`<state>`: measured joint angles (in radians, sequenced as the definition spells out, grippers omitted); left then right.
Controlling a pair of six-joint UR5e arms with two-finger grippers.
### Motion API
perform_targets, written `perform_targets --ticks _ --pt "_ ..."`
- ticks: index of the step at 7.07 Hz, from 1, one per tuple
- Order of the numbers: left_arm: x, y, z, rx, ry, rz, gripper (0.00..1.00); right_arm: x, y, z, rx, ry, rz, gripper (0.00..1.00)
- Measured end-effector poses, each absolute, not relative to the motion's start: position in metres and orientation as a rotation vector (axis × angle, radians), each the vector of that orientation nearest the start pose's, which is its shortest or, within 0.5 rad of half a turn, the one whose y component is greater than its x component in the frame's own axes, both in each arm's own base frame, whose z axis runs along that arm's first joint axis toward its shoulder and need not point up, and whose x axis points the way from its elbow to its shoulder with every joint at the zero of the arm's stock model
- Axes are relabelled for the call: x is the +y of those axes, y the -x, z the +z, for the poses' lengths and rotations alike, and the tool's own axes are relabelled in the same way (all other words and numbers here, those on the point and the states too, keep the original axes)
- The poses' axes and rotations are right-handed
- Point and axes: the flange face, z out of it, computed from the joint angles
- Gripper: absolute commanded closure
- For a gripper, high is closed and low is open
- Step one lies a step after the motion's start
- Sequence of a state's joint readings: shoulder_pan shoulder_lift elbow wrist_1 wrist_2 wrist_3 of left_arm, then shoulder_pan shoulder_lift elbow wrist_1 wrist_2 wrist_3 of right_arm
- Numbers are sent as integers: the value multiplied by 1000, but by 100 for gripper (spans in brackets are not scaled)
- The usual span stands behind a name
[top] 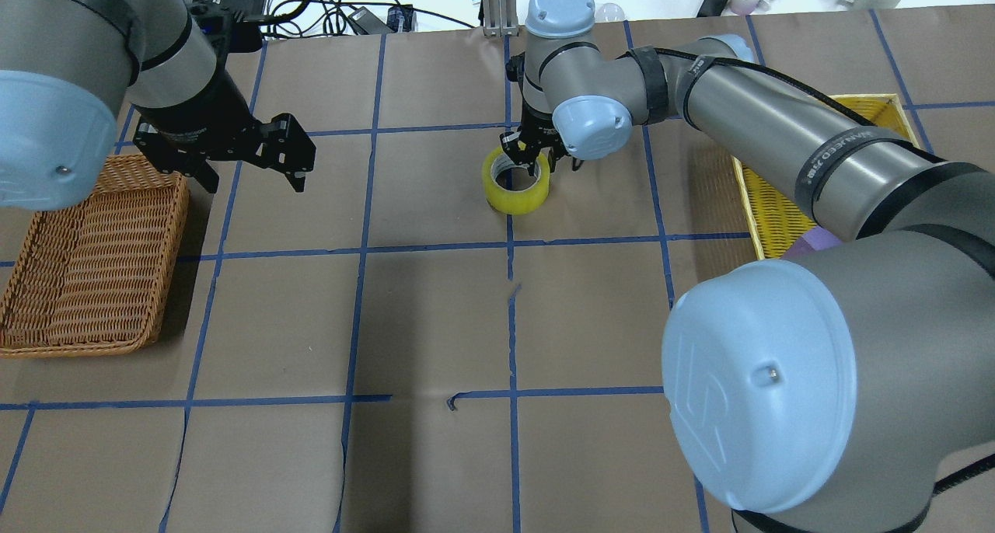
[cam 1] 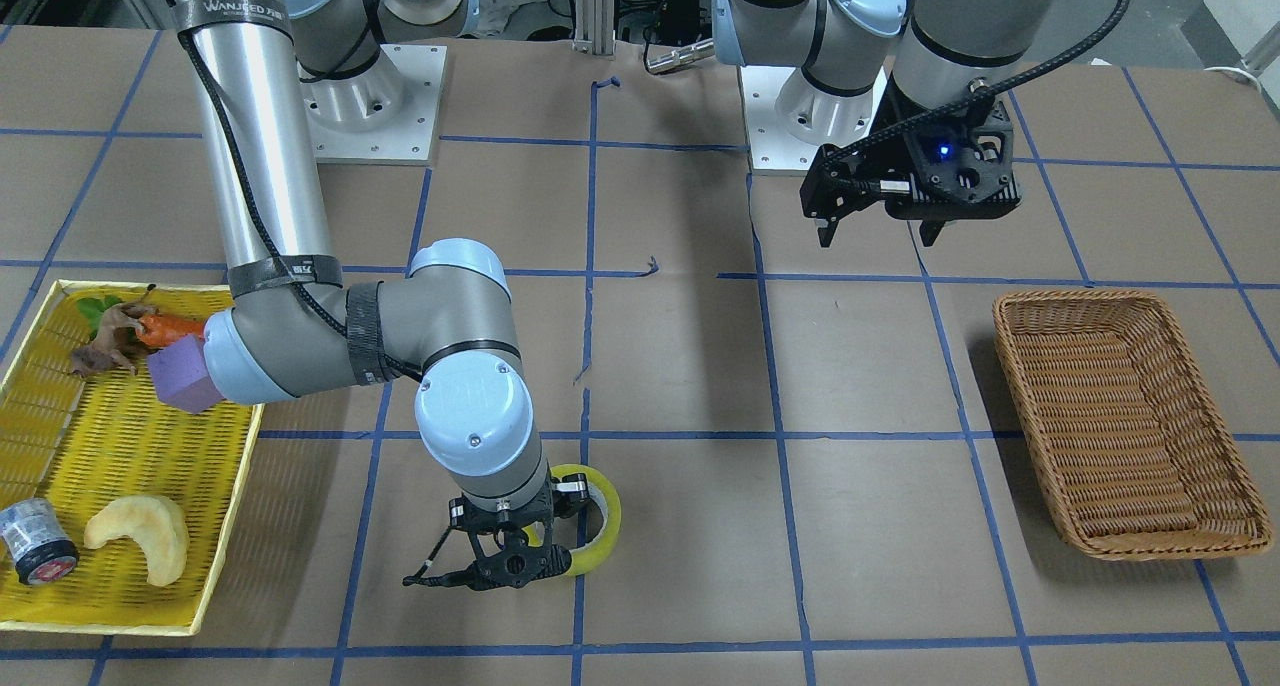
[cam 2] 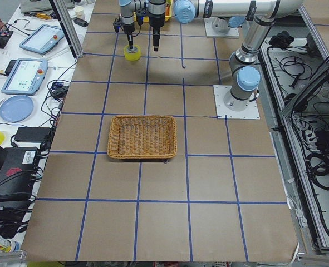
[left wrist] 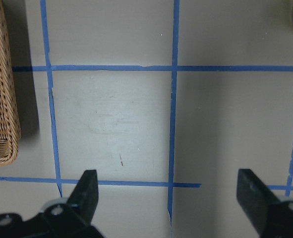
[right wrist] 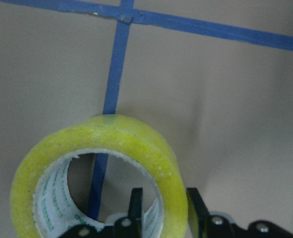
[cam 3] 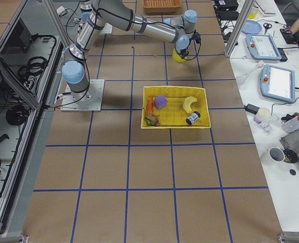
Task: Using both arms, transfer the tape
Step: 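Open the right gripper and raise it away while the left arm reaches toward the tape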
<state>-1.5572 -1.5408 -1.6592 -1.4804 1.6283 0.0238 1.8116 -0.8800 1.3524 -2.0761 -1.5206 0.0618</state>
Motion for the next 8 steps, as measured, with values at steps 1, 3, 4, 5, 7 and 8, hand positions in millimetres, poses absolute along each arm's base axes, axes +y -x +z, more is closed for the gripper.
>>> perform_targets --ticks 1,3,4,5,7,8 --pt "-489 108 465 3088 -14 -42 0 -668 -306 229 3071 273 -60 0" --pt "-508 86 449 3128 29 -31 0 -654 -289 303 3083 266 -106 0" --pt "-525 84 441 3150 53 -94 0 -639 -262 355 3098 233 -114 0" --pt "-543 89 431 3166 73 -181 0 -621 -225 408 3114 171 -112 0" --pt "-577 123 401 3197 63 -333 0 -572 -166 488 3132 47 -63 0" --pt "-592 149 380 3207 61 -393 0 -550 -156 508 3136 26 -34 0"
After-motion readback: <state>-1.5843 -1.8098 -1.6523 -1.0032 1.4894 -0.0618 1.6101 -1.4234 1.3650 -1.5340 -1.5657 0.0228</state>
